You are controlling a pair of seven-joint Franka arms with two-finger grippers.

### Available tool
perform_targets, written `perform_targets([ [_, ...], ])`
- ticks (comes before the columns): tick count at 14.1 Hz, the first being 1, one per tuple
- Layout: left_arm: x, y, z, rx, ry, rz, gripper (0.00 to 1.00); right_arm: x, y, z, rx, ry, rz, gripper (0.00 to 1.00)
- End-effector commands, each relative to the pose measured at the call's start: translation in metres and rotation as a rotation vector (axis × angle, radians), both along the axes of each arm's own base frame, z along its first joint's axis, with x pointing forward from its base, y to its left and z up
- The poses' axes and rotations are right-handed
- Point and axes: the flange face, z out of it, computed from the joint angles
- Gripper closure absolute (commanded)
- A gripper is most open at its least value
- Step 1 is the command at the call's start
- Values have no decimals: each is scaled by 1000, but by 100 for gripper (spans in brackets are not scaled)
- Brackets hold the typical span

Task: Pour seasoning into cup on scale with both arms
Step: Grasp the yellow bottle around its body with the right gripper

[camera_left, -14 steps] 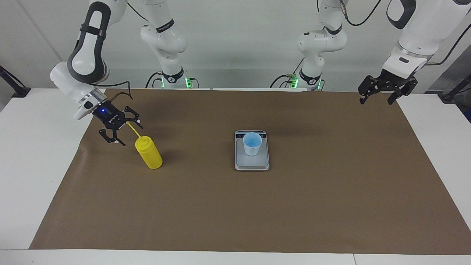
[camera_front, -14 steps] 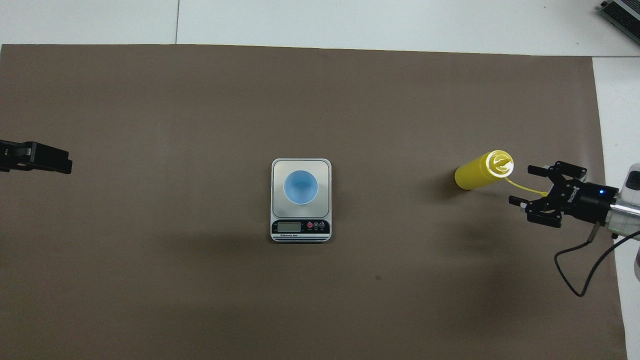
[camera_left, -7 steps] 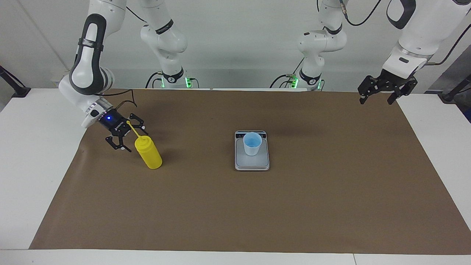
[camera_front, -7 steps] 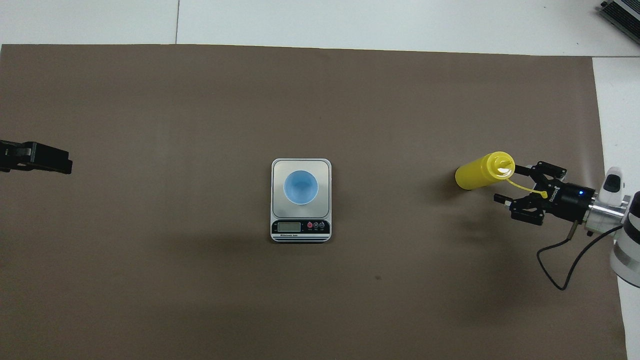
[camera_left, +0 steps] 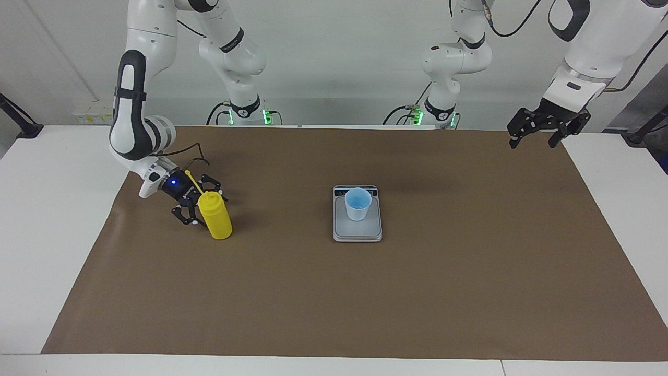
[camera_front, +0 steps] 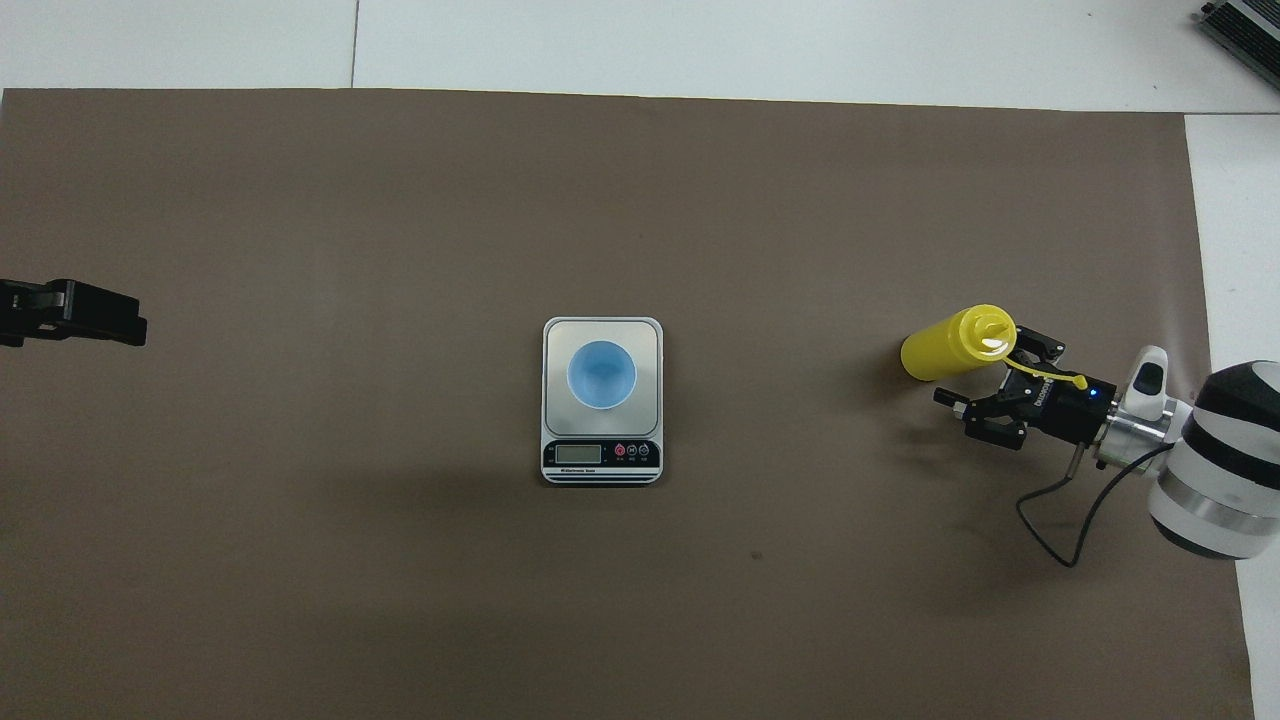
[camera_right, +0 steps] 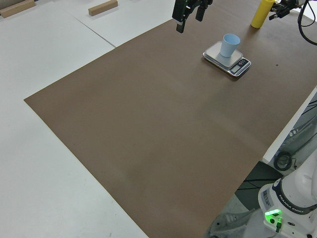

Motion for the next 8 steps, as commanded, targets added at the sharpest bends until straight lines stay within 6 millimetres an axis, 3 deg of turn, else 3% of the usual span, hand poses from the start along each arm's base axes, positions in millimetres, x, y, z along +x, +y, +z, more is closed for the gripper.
perform_targets([
  [1,-3,-2,-1,-10,10,16,0,6,3,6,10,-30,-6,0],
  [8,-6,-3,-3,-10,18,14,0,16,-1,7,0,-40,-75,0],
])
